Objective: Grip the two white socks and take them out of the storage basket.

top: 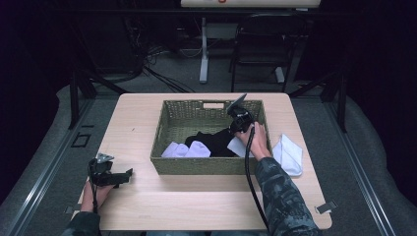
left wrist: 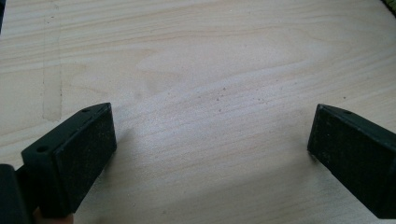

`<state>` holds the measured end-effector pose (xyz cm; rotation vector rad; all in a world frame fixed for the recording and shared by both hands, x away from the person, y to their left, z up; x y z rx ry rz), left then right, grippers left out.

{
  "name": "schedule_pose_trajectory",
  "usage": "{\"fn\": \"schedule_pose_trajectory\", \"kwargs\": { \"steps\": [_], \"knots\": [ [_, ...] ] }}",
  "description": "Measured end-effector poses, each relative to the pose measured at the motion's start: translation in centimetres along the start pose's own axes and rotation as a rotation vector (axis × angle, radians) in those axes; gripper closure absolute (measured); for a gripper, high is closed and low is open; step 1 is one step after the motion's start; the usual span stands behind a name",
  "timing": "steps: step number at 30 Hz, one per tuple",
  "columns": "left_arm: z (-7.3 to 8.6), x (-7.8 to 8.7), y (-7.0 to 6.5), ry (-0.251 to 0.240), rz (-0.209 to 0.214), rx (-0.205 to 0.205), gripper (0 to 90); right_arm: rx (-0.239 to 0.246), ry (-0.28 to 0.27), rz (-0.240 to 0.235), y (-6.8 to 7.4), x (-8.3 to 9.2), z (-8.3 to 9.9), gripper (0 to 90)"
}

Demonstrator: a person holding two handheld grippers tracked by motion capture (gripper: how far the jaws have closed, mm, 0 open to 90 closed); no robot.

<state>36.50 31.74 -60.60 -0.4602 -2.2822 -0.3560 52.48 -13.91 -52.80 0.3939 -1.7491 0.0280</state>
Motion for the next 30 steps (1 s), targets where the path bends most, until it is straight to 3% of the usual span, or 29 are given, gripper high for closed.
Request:
{"fn": "schedule_pose_trajectory", "kwargs": {
  "steps": [8, 16, 30],
  "knots": [
    [0.0, 0.0, 0.0, -0.002, -0.001, 0.003, 1.0, 0.027, -0.006, -0.009, 0.3, 2.9, 0.2, 81.6],
    [0.0, 0.0, 0.0, -0.003, 0.0, 0.004, 1.0, 0.098, 0.02, -0.005, 0.9, 6.1, 0.2, 81.6],
    [0.0, 0.0, 0.0, -0.003, -0.001, 0.004, 1.0, 0.133, -0.003, -0.007, 1.7, 11.0, -0.1, 81.9]
  ]
}}
Point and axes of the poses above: each handheld gripper's, and its own axes: x roughly backward along the jaws, z roughly out of its underside, y roughly to its left, the point moved 2 cm from there along -x, roughly forward along the jaws, and after that the axes turned 11 degrees about -x, right-handed, at the moved point
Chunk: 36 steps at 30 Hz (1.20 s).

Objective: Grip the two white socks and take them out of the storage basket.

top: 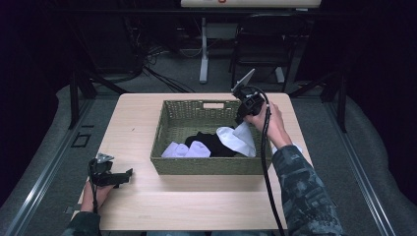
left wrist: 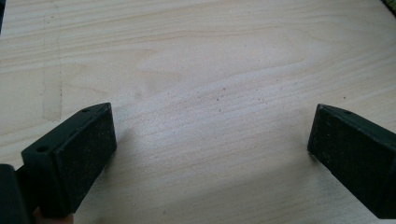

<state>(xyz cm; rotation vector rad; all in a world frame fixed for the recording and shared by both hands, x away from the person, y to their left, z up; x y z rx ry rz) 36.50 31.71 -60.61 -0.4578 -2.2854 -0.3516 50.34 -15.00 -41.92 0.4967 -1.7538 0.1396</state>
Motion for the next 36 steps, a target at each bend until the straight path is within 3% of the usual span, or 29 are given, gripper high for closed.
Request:
{"fn": "schedule_pose_trajectory", "kwargs": {
  "steps": [14, 36],
  "knots": [
    [0.0, 0.0, 0.0, -0.001, 0.002, 0.0, 0.9, 0.034, -0.014, 0.022, 1.2, 4.6, -1.7, 82.2],
    [0.0, 0.1, 0.1, 0.008, 0.011, -0.005, 1.1, 0.048, -0.044, 0.078, 2.8, 11.7, -3.8, 82.2]
  ]
}}
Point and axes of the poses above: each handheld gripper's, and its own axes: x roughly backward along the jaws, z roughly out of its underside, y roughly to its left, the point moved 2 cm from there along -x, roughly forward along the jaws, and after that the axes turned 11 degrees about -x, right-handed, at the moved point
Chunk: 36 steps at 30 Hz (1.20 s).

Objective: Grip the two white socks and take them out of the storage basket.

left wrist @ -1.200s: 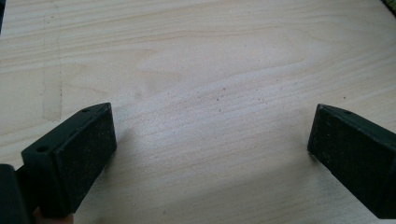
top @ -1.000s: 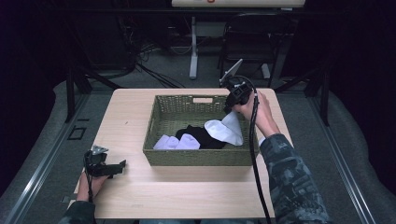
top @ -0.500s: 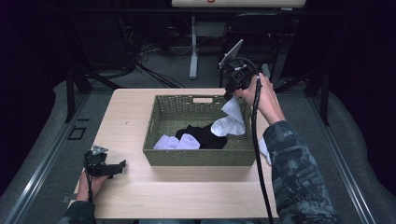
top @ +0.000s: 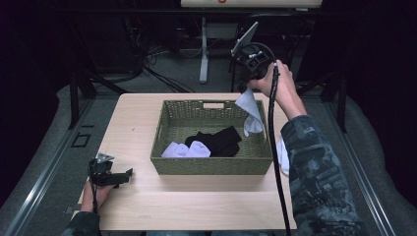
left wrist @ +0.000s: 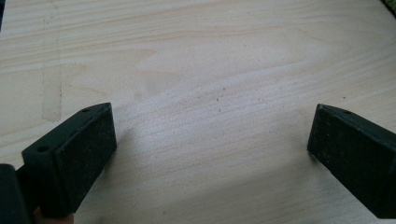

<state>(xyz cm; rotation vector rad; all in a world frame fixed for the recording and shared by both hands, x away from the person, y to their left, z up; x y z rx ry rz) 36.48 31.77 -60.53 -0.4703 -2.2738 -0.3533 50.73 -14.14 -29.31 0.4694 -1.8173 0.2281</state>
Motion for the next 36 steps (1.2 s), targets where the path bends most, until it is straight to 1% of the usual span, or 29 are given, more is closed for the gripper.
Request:
{"fn": "schedule_pose_trajectory", "kwargs": {
  "steps": [1, 6, 11, 14, 15, 18, 20, 22, 28, 32, 36],
  "knots": [
    [0.0, 0.0, 0.0, -0.004, -0.004, 0.001, 1.1, 0.0, -0.008, 0.0, 0.0, 0.3, -0.1, 82.2],
    [0.0, 0.0, 0.0, 0.0, 0.0, 0.0, 1.1, -0.003, -0.031, 0.005, -0.1, 1.9, -0.3, 82.2],
    [0.0, 0.0, 0.0, 0.001, 0.001, 0.0, 1.1, -0.004, -0.048, 0.023, -0.1, 3.4, -0.3, 82.1],
    [0.0, 0.0, 0.0, -0.004, -0.004, 0.001, 1.1, -0.008, -0.054, 0.038, -0.3, 4.3, -0.1, 82.1],
    [0.0, 0.0, 0.0, 0.001, 0.001, 0.0, 1.1, -0.01, -0.058, 0.041, -0.4, 4.6, -0.1, 82.1],
    [0.0, 0.0, 0.0, 0.0, 0.0, 0.0, 1.1, -0.019, -0.07, 0.052, -0.9, 5.7, 0.3, 82.1],
    [0.0, -0.1, 0.0, -0.007, -0.005, 0.004, 1.1, -0.027, -0.079, 0.063, -1.3, 6.4, 0.5, 82.1],
    [0.0, 0.0, 0.0, -0.001, 0.0, 0.003, 1.1, -0.04, -0.087, 0.073, -1.9, 7.0, 0.9, 82.1],
    [0.0, 0.0, 0.0, -0.002, 0.0, 0.004, 1.1, -0.078, -0.105, 0.09, -3.9, 8.7, 2.3, 82.1],
    [0.0, 0.0, 0.0, -0.002, 0.0, 0.003, 1.1, -0.109, -0.123, 0.093, -5.3, 9.3, 3.4, 82.0],
    [0.0, 0.0, 0.0, -0.002, -0.001, 0.004, 1.1, -0.136, -0.118, 0.109, -6.8, 9.6, 4.5, 82.0]
  ]
}}
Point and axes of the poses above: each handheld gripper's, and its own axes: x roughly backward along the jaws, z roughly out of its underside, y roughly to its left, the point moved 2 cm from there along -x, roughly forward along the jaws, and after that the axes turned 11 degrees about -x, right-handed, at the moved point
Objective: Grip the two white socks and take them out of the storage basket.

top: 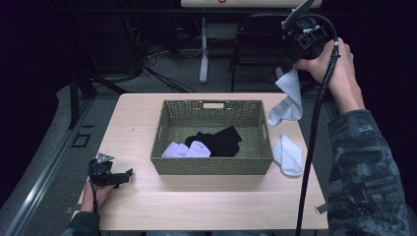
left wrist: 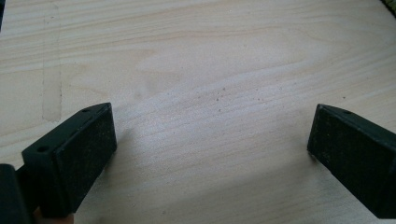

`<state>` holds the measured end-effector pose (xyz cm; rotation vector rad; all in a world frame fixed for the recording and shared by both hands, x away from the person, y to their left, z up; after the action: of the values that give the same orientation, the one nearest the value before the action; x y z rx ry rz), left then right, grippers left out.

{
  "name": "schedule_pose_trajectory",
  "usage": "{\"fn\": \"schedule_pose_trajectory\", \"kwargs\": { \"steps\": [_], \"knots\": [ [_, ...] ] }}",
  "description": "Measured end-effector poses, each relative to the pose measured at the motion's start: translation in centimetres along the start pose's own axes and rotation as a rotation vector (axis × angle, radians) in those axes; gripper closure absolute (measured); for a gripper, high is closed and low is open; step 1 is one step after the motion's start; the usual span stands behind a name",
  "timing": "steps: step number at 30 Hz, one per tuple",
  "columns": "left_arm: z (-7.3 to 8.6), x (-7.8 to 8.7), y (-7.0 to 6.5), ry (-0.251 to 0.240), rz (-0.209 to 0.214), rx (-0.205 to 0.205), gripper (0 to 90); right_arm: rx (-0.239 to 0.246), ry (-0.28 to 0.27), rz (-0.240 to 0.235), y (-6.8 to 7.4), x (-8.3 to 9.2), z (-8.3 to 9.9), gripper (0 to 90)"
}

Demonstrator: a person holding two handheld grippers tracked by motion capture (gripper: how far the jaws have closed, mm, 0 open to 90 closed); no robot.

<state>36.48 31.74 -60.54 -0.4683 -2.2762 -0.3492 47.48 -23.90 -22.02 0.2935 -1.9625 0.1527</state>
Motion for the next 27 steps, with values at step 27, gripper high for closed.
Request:
{"fn": "schedule_pose_trajectory", "kwargs": {
  "steps": [27],
  "knots": [
    [0.0, -0.1, 0.0, -0.007, -0.009, 0.0, 1.1, -0.223, 0.168, -0.112, -7.9, -21.2, 12.0, 81.3]
  ]
}}
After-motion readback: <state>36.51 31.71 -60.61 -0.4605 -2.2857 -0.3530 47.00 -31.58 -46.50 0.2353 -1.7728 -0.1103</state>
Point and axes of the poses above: each handheld gripper's, and its own axes: x roughly backward along the jaws, z roughly out of its underside, y roughly to its left, the point moved 2 cm from there along -x, roughly forward along the jaws, and after that the axes turned 11 degrees about -x, right-handed, at the moved point
